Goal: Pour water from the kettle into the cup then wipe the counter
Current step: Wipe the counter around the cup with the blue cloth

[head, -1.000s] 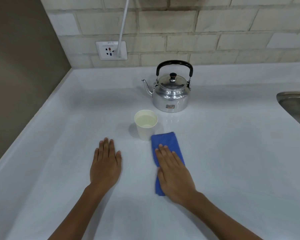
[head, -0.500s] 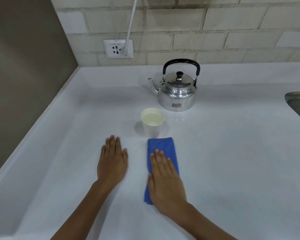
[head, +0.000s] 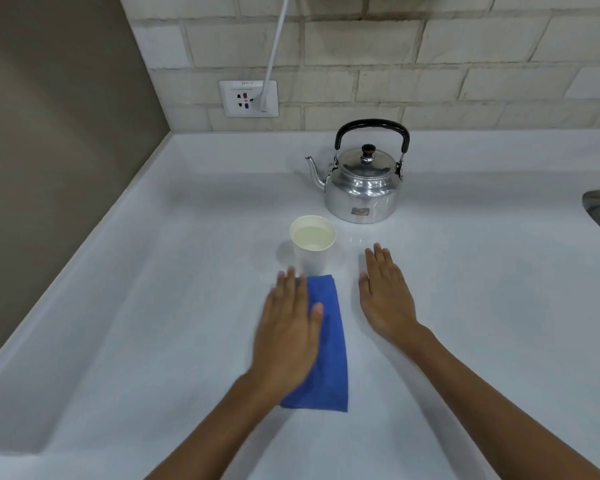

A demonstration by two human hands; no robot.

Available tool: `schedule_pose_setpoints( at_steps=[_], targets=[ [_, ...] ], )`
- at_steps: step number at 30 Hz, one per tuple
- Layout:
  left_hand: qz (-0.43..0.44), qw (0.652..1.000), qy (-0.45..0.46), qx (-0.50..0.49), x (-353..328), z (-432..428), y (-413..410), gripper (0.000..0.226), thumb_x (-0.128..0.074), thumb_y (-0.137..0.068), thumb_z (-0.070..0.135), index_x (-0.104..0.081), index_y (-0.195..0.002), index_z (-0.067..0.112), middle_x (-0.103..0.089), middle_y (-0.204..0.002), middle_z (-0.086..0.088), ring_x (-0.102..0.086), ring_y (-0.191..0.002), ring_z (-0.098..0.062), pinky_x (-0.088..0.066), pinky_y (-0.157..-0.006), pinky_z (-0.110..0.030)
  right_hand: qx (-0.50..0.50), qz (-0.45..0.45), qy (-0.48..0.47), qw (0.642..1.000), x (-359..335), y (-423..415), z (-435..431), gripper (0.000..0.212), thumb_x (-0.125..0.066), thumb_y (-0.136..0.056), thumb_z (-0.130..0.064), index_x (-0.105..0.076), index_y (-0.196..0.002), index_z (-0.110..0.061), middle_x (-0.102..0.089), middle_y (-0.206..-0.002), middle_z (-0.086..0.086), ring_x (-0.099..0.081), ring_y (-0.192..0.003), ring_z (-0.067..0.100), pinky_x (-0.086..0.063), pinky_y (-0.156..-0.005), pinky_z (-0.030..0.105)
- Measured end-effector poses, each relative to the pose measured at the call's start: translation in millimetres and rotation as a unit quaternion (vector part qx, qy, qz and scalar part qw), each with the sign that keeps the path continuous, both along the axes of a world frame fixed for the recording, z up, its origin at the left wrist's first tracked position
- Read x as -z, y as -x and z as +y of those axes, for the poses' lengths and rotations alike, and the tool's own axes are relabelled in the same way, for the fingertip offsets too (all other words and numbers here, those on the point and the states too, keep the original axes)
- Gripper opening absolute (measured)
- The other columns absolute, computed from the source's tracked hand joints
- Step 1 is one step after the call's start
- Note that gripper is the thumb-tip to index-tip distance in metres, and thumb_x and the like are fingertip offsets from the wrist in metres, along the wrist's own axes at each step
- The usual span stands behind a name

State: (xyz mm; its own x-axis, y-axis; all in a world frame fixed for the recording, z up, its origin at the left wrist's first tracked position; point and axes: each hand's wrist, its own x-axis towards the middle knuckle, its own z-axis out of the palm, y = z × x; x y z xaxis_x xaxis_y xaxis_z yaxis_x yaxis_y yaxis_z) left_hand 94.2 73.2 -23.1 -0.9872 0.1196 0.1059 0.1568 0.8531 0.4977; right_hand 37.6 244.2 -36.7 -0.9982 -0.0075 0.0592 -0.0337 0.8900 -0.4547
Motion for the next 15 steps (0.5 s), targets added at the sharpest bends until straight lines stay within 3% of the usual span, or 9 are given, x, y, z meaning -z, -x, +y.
schedule_pose_setpoints(
  at_steps=[4, 7, 11, 12, 15],
  targets=[
    [-0.034, 0.991, 0.125, 0.014, 16.2, 24.0, -12.2, 0.061, -0.013, -0.097, 0.041, 0.014, -0.141, 0.010, 0.017, -0.154, -0.007, 0.016, -0.141, -0.020, 0.015, -0.110, -0.030, -0.006, -0.006, -0.050, 0.999, 12.9, 6.1, -3.2, 0.050, -0.018, -0.099, -0.023, -0.003, -0.144, -0.008, -0.001, -0.157, 0.009, 0.001, -0.144, 0.019, -0.001, -0.118, 0.033],
    [-0.042, 0.989, 0.139, 0.015, 19.0, 19.2, -12.4, 0.061, -0.014, -0.096, 0.042, 0.008, -0.143, 0.009, 0.009, -0.155, -0.008, 0.010, -0.143, -0.023, 0.010, -0.113, -0.036, -0.009, -0.004, -0.087, 0.996, 18.9, 6.7, -2.0, 0.051, -0.015, -0.099, -0.027, 0.000, -0.144, -0.009, -0.001, -0.157, 0.008, 0.002, -0.144, 0.019, 0.000, -0.117, 0.033],
    [0.013, 0.988, 0.156, 0.013, 12.8, -1.4, -17.4, 0.057, -0.021, -0.093, 0.038, -0.034, -0.137, 0.004, -0.034, -0.146, -0.012, -0.032, -0.135, -0.025, -0.030, -0.108, -0.041, -0.010, 0.004, -0.104, 0.995, 21.7, 6.1, -1.8, 0.052, -0.015, -0.099, -0.028, -0.001, -0.144, -0.009, -0.003, -0.157, 0.007, 0.001, -0.144, 0.018, 0.000, -0.118, 0.034],
    [0.011, 0.989, 0.146, 0.014, 13.5, -11.8, -16.0, 0.056, -0.024, -0.094, 0.038, -0.034, -0.137, 0.005, -0.033, -0.147, -0.011, -0.031, -0.136, -0.025, -0.027, -0.109, -0.040, -0.008, 0.004, -0.105, 0.994, 21.8, 6.0, -2.0, 0.052, -0.015, -0.098, -0.028, -0.001, -0.144, -0.010, -0.002, -0.157, 0.006, 0.001, -0.144, 0.018, 0.000, -0.118, 0.034],
    [-0.017, 0.992, 0.126, 0.001, 23.2, -55.0, 2.4, 0.057, -0.023, -0.097, 0.038, -0.006, -0.144, 0.010, -0.002, -0.155, -0.008, 0.001, -0.143, -0.021, 0.004, -0.114, -0.030, -0.003, 0.008, -0.113, 0.994, 22.8, 5.9, -3.3, 0.052, -0.014, -0.098, -0.028, 0.000, -0.144, -0.009, -0.002, -0.157, 0.007, 0.002, -0.144, 0.018, 0.000, -0.118, 0.034]
  ],
)
